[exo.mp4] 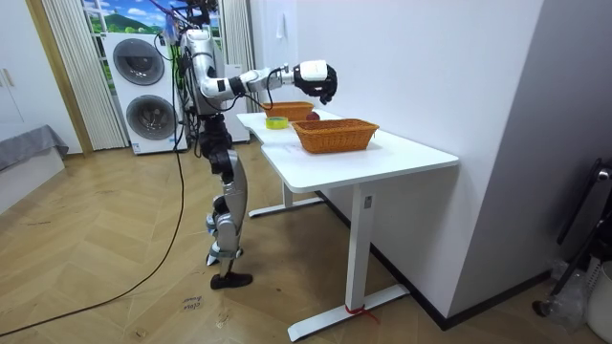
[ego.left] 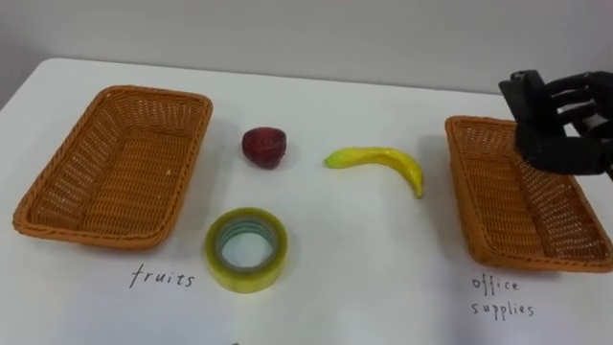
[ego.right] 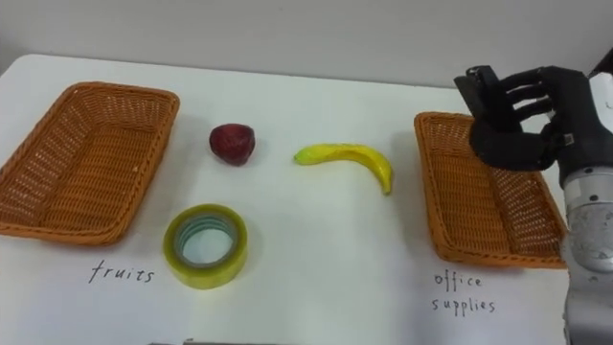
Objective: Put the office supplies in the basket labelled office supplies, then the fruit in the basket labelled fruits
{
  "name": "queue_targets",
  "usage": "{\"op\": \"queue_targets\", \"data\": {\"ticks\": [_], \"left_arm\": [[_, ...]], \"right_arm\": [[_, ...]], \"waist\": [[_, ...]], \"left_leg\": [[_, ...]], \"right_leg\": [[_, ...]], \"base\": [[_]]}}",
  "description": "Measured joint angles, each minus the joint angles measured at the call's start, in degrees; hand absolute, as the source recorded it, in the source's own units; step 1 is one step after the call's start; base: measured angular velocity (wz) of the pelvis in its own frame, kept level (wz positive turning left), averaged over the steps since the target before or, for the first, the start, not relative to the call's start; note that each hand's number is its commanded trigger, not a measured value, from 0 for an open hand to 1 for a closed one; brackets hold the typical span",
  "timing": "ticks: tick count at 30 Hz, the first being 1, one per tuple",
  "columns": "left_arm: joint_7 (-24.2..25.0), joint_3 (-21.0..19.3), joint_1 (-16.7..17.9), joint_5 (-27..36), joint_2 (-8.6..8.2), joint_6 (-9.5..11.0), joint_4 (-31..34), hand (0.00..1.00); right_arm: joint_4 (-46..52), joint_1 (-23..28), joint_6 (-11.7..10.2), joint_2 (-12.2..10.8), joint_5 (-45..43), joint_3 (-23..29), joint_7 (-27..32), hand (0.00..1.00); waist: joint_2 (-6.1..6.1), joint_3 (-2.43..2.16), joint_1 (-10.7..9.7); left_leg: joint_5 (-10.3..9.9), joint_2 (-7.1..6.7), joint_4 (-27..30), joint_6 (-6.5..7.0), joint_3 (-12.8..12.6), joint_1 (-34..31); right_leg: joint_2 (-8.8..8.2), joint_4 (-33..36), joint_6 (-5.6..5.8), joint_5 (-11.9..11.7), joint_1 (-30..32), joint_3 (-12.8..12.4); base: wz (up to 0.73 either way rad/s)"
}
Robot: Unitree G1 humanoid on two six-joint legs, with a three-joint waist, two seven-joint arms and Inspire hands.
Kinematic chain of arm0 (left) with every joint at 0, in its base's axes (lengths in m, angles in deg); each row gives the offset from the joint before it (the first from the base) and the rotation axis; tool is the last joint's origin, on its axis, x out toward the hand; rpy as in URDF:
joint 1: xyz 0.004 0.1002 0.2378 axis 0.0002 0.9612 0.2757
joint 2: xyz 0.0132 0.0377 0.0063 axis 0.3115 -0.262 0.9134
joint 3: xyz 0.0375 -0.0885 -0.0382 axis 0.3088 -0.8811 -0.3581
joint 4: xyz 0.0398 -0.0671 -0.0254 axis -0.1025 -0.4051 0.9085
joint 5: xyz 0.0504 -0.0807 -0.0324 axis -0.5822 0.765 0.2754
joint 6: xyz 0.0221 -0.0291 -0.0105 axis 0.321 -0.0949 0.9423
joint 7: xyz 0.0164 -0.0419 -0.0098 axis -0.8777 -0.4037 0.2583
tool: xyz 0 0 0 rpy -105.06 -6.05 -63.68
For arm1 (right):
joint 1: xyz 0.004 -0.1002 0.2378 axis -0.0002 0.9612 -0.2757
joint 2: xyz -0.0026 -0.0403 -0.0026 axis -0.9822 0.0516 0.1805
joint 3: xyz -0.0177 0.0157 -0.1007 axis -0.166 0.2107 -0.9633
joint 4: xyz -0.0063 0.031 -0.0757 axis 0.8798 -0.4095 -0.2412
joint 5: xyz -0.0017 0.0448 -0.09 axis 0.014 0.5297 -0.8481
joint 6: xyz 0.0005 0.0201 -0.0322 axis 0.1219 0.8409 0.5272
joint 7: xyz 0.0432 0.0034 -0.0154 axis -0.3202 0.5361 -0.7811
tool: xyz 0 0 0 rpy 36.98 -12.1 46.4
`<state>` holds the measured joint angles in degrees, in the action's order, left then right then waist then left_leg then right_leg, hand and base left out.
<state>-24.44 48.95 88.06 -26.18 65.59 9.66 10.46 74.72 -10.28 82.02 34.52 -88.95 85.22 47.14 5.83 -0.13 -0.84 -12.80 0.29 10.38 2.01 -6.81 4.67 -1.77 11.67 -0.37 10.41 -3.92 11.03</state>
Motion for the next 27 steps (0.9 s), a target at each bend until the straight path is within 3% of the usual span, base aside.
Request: {"op": "queue_targets", "data": {"ticks": [1,2,3,27], "left_arm": [[0.0,0.0,-0.02,0.0,0.04,-0.23,0.0,0.0],[0.0,0.0,-0.02,0.01,0.04,-0.49,0.0,0.0],[0.0,0.0,-0.03,0.0,0.05,-0.68,0.0,0.0],[-0.01,0.01,0.26,-0.09,0.33,-1.43,-0.09,0.0]], "right_arm": [[0.0,0.81,0.38,0.0,-0.22,0.0,-0.28,0.38],[-0.03,1.51,0.86,-0.01,-0.42,-0.01,-0.43,0.23],[-0.13,1.81,1.0,-0.01,-0.46,0.01,-0.51,0.0],[-2.23,2.49,2.18,-0.03,-2.55,0.02,-1.56,0.0]], "waist": [[0.04,-0.01,-0.09],[0.05,-0.01,-0.13],[0.05,-0.01,-0.18],[0.64,0.03,-0.25]], "left_leg": [[0.0,0.0,0.0,0.0,-0.16,0.01],[0.0,0.01,-0.05,0.0,-0.33,0.01],[0.0,0.02,-0.08,0.0,-0.39,0.02],[0.0,0.0,-0.45,0.01,-0.72,0.18]], "right_leg": [[-0.03,0.01,0.0,0.0,0.07,0.0],[0.0,0.0,0.0,0.0,0.15,-0.06],[0.0,0.0,0.0,0.0,0.19,-0.08],[0.28,-0.01,0.0,0.0,0.22,-0.87]], "base": [[-0.04],[-0.05],[-0.06],[-0.01]]}}
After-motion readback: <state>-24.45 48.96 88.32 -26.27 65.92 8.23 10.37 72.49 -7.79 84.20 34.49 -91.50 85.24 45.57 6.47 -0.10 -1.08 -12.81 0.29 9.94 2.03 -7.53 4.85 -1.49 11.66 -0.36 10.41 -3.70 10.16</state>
